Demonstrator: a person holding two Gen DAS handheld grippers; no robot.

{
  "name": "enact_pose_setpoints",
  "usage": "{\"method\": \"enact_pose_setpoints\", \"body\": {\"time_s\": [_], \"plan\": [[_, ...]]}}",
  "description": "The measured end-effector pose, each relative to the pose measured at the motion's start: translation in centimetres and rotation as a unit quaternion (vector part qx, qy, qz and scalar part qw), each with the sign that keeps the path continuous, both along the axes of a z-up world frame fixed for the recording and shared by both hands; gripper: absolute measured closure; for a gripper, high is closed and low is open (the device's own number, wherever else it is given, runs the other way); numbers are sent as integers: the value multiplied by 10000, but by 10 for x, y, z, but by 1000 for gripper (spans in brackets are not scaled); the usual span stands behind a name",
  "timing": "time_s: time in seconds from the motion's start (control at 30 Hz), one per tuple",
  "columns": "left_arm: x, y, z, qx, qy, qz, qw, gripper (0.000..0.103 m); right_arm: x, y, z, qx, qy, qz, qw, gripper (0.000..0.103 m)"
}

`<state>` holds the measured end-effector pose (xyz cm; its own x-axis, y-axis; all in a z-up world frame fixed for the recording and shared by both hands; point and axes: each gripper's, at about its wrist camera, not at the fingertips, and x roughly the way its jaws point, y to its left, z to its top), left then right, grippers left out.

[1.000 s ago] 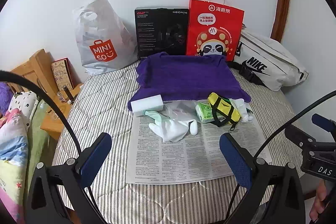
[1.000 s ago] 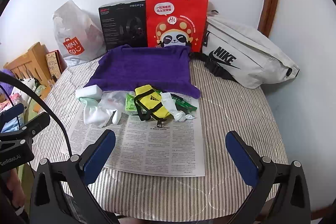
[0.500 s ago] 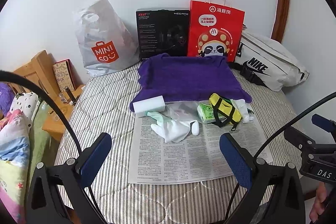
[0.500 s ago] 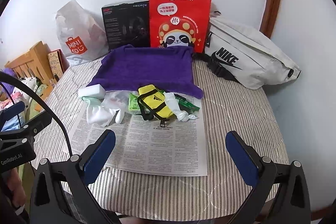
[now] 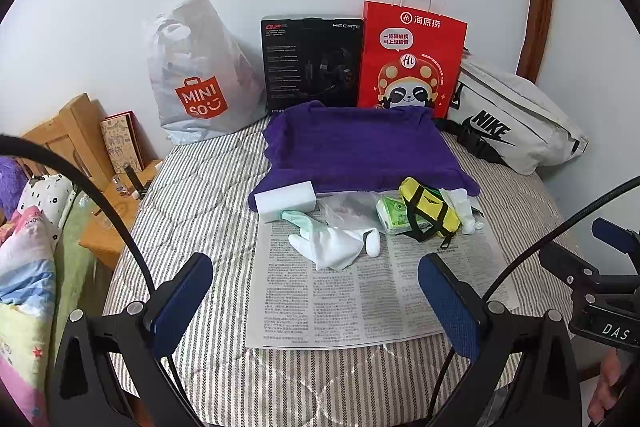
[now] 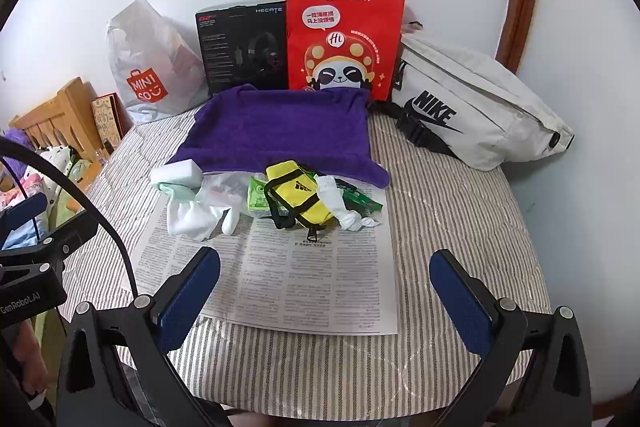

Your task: Organize soft objects

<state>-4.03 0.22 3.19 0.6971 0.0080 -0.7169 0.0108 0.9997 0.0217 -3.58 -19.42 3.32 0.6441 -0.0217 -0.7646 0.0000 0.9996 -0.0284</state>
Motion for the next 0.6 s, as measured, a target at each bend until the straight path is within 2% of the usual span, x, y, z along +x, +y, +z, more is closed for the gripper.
{"method": "enact_pose_setpoints", "body": {"time_s": [0.6], "plan": [[5, -4, -6, -27, -3, -99, 9999, 0, 6, 0, -6, 75, 35, 9, 10000, 0]]}}
